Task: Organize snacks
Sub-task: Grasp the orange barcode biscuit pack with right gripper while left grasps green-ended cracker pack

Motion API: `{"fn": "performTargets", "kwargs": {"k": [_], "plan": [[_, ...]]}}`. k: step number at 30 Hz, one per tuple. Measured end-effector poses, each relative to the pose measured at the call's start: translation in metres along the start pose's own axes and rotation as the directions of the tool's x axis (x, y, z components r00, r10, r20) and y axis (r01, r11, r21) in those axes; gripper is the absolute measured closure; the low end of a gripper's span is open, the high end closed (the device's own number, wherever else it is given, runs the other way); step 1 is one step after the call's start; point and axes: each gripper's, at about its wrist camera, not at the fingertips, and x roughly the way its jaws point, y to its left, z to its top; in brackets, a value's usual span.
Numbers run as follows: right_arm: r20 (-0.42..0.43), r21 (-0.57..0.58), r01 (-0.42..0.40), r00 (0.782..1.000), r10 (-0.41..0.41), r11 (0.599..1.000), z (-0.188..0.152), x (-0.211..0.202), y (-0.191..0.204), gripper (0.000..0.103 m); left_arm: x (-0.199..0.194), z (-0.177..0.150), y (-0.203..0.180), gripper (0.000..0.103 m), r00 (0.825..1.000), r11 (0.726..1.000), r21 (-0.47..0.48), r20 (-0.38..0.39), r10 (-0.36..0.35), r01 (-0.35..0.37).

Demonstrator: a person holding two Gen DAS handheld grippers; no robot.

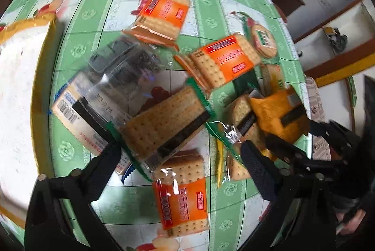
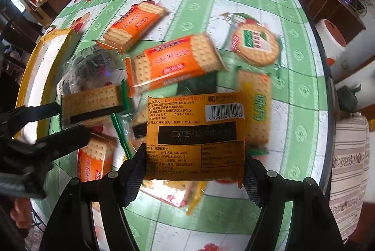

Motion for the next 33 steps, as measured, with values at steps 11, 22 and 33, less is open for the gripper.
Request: {"fn": "performTargets", "kwargs": {"k": [11, 22, 33], "plan": [[0.027, 0.031, -0.03, 0.999, 0.03, 0.999, -0.01, -0.011, -0.01, 0.029, 0.018, -0.005, -0.008, 0.087, 0.994, 0.998, 0.04, -0.097, -0.053, 0.058], [0.023, 0.086, -0.049, 0.999, 0.047, 0.995, -0.018, -0.011, -0.032, 0.029, -0.013, 0.022, -0.075, 0.036, 0.998, 0.892, 0.452, -0.046, 0.045, -0.02], [0.03, 0.121, -0.063, 0.998, 0.06, 0.991, -0.021, -0.016, -0.052, 0.028, 0.045, 0.038, -0.075, 0.036, 0.965, 0.741, 0.663, -0.111, 0.236, -0.105]]}}
